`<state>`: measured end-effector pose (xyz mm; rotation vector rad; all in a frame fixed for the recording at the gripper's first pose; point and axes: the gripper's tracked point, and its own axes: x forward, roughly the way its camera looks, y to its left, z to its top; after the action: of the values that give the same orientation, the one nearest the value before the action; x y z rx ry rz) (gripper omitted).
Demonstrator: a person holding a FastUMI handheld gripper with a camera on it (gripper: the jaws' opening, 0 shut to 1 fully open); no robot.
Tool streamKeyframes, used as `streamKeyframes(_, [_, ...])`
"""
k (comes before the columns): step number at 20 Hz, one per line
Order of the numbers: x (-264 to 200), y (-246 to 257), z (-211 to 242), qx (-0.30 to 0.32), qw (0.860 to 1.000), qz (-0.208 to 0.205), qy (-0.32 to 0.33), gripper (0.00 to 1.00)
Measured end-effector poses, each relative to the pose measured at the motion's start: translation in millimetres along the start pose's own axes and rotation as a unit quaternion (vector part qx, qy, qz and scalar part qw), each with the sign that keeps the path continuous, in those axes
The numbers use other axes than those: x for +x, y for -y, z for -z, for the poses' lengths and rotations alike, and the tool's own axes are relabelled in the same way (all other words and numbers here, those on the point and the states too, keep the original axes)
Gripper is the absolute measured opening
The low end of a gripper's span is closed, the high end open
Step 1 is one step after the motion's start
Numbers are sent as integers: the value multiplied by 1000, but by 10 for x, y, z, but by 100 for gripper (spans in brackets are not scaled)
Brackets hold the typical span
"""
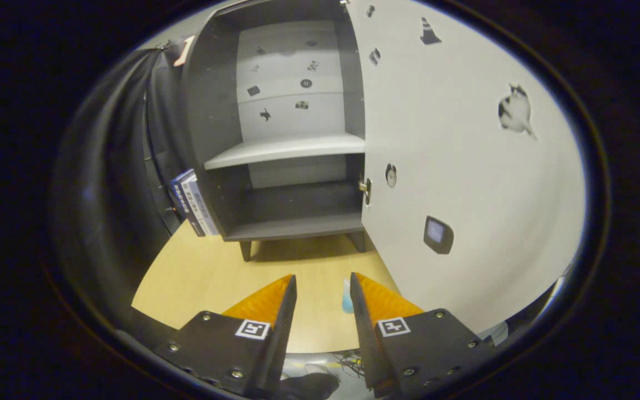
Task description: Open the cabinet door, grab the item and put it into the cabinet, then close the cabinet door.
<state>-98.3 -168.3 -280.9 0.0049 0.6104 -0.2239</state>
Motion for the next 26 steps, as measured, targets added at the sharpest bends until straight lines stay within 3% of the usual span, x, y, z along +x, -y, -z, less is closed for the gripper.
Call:
streamKeyframes(7, [650,240,351,-33,997,22,-67,61])
streamKeyframes(9, [792,298,431,-48,995,22,-82,79])
streamKeyframes(10, [877,308,483,-56,994,22,-90,83])
streamKeyframes(19, [1408,470,996,-94,983,24,-156,82])
streamKeyframes(23, [1481,467,1074,-81,983,27,-160,33])
streamKeyframes(24, [1500,439,1065,-77,984,26,-160,17])
streamKeyframes(26, [1492,401,1066,-74,983,21,-168,17])
